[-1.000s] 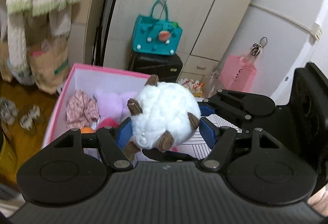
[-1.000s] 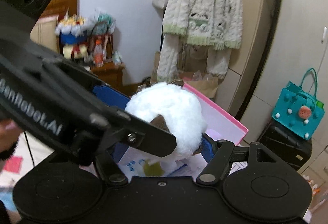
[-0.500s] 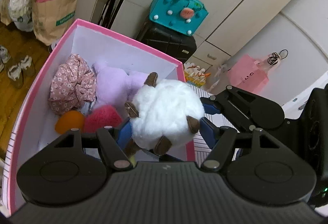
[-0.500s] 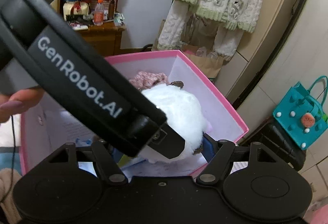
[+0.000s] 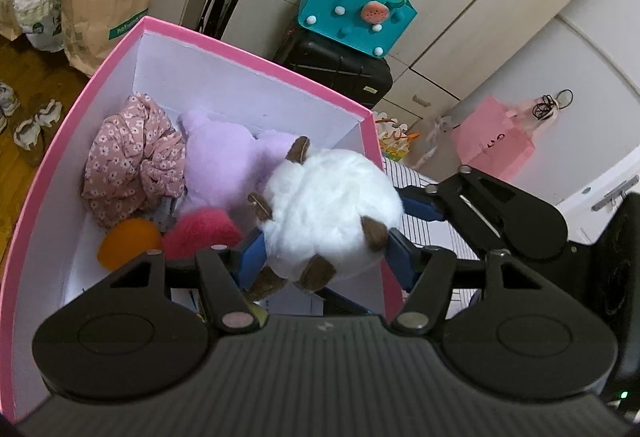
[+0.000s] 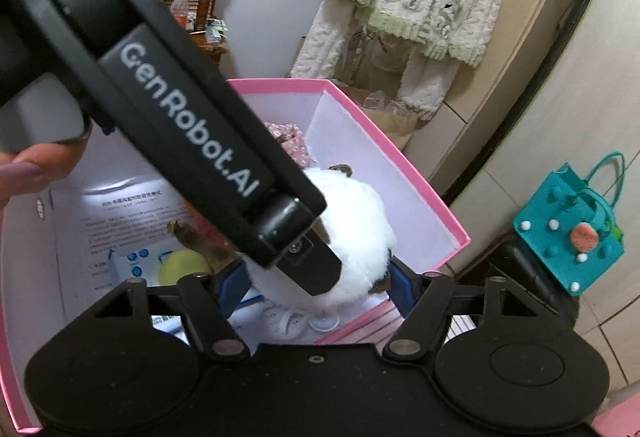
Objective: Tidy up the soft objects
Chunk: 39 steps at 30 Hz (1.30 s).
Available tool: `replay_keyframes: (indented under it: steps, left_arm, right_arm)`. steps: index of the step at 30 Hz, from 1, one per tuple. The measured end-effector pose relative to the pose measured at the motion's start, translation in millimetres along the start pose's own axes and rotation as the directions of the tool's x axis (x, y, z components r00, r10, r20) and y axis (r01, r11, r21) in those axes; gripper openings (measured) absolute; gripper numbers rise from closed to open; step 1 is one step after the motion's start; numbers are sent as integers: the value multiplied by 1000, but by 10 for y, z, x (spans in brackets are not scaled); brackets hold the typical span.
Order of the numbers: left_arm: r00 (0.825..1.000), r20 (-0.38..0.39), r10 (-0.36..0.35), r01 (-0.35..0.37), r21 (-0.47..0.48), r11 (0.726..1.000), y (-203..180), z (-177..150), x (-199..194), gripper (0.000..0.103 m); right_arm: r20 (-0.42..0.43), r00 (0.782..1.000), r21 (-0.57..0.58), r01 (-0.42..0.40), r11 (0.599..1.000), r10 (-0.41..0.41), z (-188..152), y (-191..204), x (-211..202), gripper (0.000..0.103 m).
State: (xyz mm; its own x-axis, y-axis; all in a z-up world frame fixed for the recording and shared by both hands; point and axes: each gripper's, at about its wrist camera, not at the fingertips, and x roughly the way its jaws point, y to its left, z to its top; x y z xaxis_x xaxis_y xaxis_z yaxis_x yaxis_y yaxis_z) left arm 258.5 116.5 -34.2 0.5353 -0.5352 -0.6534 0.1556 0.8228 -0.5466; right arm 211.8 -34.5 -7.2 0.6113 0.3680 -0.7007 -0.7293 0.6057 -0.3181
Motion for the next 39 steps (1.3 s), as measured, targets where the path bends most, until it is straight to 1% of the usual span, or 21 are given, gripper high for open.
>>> replay_keyframes:
  steps: [2, 5, 9, 11, 14, 17, 19, 23, 30, 31, 33, 35, 36, 37, 39]
  left_arm:
    - [1000, 3, 15, -15, 5, 1000, -21, -14, -5, 61]
    - [998, 35, 49, -50, 26, 998, -49, -74, -97, 63]
    - [996, 57, 70, -72, 32, 997, -40, -164, -258, 66]
    - [992, 76, 101, -105, 48, 993, -62, -224, -358, 70]
    - [984, 104, 147, -156, 84, 984, -109, -330, -519, 72]
    - [974, 133, 184, -201, 129, 971, -184, -437, -680, 73]
    - [970, 142, 197, -218, 155, 963, -235, -490, -776, 74]
    - [968, 157, 194, -226, 218, 950, -382, -599, -960, 77]
    - [974, 149, 172, -214, 339, 916, -699, -812, -1228, 79]
    - [975, 144, 169, -211, 357, 910, -743, -841, -1260, 80]
    - [977, 136, 162, -203, 388, 899, -816, -896, -1322, 93]
    - [979, 141, 149, -194, 399, 896, -864, -948, -1385, 96]
    - [979, 142, 145, -191, 394, 899, -870, -966, -1402, 97]
    - [980, 138, 143, -186, 388, 903, -875, -991, -1413, 97]
    - [980, 128, 150, -188, 385, 903, -894, -1041, -1420, 97]
  right_arm:
    - [17, 1000, -1, 11, 1000, -11, 2, 7, -56, 76]
    - [62, 998, 42, 2, 999, -5, -42, 21, -247, 77]
    - [129, 991, 104, -56, 993, 43, -134, 73, -516, 77]
    - [149, 987, 129, -82, 988, 62, -198, 135, -636, 77]
    - [165, 983, 167, -106, 980, 78, -278, 214, -752, 77]
    - [168, 983, 206, -111, 972, 77, -324, 278, -839, 77]
    - [161, 984, 235, -114, 965, 77, -340, 307, -916, 77]
    - [161, 984, 277, -120, 953, 77, -351, 328, -1071, 77]
    - [156, 987, 351, -90, 932, 37, -411, 354, -1400, 79]
    - [157, 987, 359, -83, 930, 28, -425, 363, -1446, 80]
    - [156, 988, 377, -68, 924, 8, -466, 390, -1545, 85]
    - [154, 988, 399, -52, 916, -12, -518, 413, -1635, 88]
    - [149, 989, 412, -39, 910, -26, -549, 427, -1672, 93]
    - [139, 989, 424, -22, 905, -41, -575, 439, -1697, 96]
    - [104, 990, 451, 35, 892, -92, -623, 471, -1742, 100]
